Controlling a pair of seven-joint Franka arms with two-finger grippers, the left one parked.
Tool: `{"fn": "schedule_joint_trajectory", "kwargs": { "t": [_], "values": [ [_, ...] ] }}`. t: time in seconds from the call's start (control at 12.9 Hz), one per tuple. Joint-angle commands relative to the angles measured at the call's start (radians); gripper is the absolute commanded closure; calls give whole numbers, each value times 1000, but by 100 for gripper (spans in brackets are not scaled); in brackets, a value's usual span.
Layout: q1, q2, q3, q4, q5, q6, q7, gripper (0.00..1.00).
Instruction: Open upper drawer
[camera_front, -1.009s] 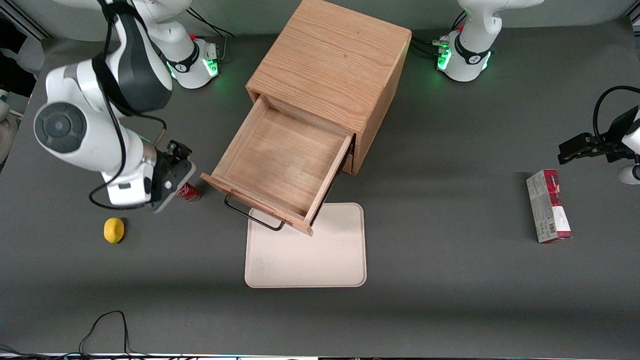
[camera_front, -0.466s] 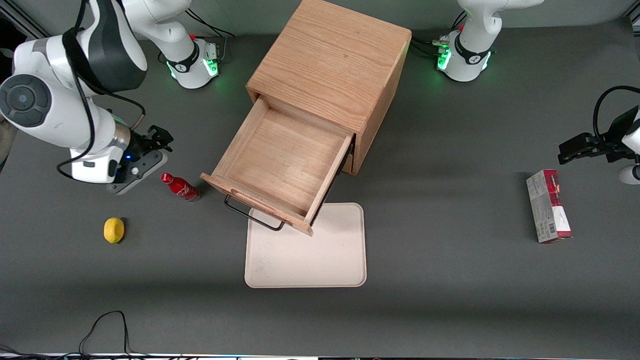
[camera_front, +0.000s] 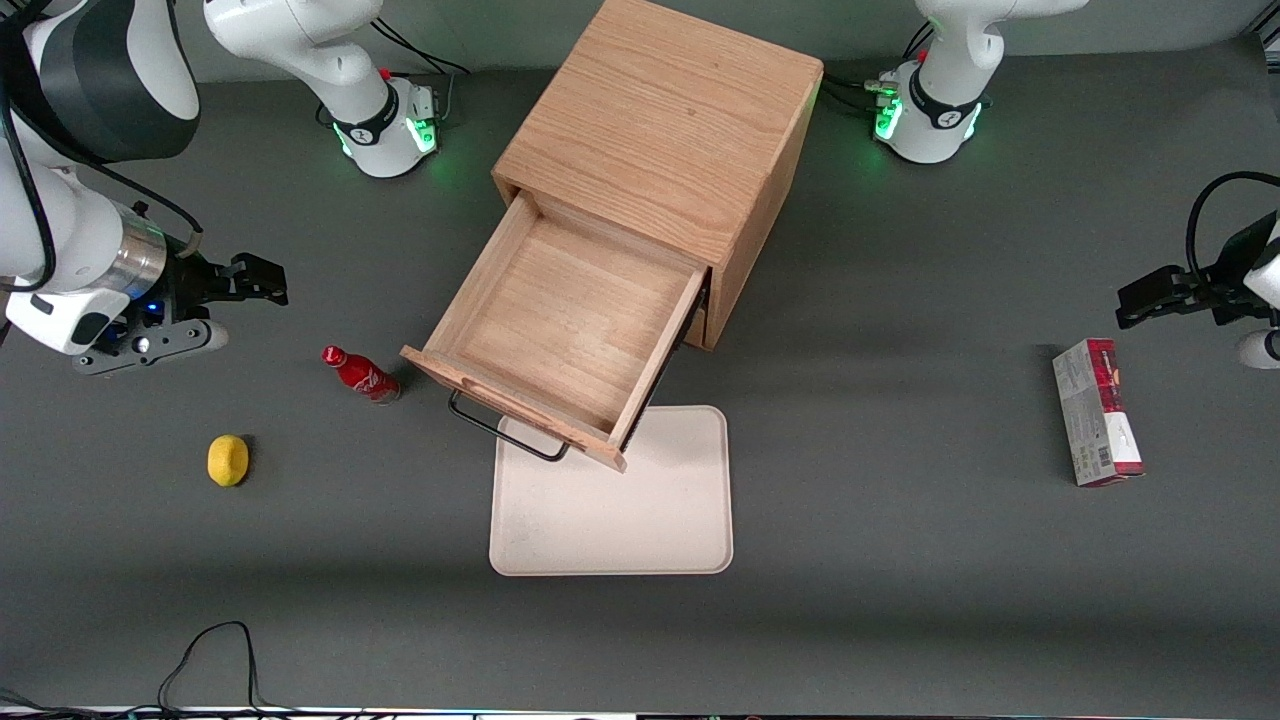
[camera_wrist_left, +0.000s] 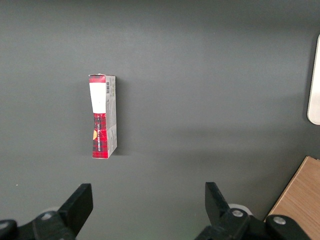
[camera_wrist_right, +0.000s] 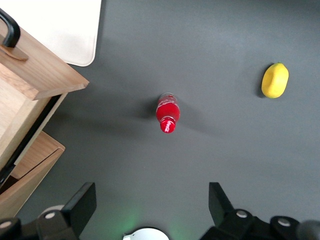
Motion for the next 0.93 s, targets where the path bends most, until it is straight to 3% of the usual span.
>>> {"fn": "schedule_joint_trajectory", "kwargs": {
  "t": [0.0,0.16,0.39,0.62,0.85],
  "values": [
    [16,-96,-4,-98,6,65,38,0],
    [10,-157,14,-171,4,178,120,1],
    [-3,-166,25,-169,15,134,131,0],
    [-189,-159,184,-149,19,96,131,0],
    [-195,-142,194,-116,7,94,118,0]
  ]
}}
